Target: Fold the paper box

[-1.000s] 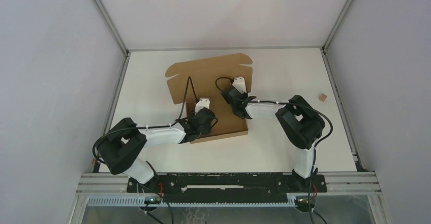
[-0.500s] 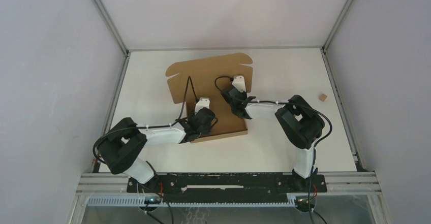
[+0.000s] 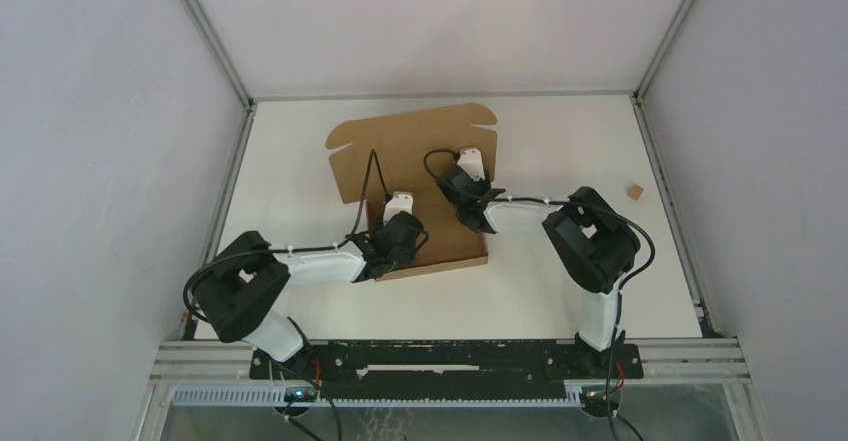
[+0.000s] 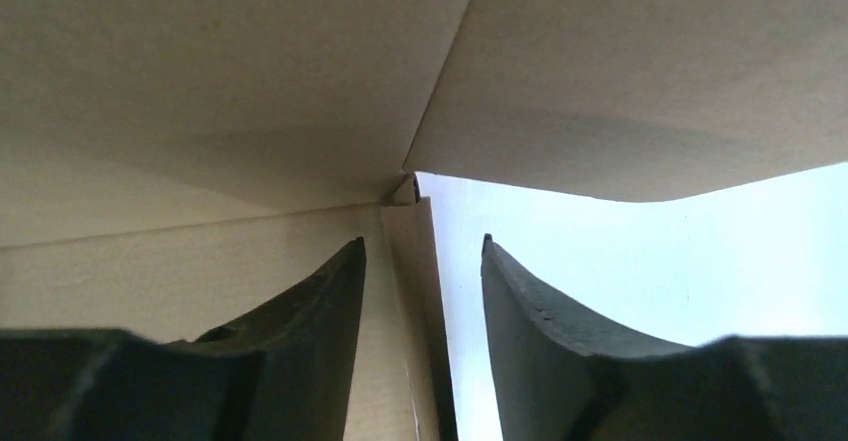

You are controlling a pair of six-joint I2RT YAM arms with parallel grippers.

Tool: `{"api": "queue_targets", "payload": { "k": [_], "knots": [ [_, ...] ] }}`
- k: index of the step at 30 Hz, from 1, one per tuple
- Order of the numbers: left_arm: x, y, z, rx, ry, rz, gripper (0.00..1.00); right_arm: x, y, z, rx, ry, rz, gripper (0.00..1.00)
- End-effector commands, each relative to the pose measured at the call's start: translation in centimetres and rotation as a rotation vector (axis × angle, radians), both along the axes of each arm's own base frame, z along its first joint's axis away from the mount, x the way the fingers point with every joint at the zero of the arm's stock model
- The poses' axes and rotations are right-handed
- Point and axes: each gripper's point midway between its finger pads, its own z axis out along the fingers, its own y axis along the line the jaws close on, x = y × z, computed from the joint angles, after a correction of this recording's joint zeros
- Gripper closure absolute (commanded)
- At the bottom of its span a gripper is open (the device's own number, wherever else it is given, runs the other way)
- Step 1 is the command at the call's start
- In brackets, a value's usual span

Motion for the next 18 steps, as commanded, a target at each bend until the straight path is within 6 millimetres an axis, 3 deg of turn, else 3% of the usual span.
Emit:
{"api": "queue_targets", "payload": {
  "k": [1,5,9,18],
  "knots": [
    [-4.0,2.7,-4.2,0.118,0.191,-0.04,0.51,0.5,1.0,4.3,0.07,-0.058,0.038,0.44],
    [-4.0,2.7,-4.2,0.121,0.193,-0.038,0.52,-0.5,1.1,5.6,0.094,-0.038,0.063,0.42],
    [-4.1,2.8,-4.2,0.121,0.191,-0.036,0.52,-2.8,1.0,5.9,0.08,0.028,0.089,0.42],
    [-4.1,2.7,-4.1,0.117,0.189,-0.035,0.52,-9.0,0.0,3.3,0.053,0.19,0.105,0.42]
  ]
}}
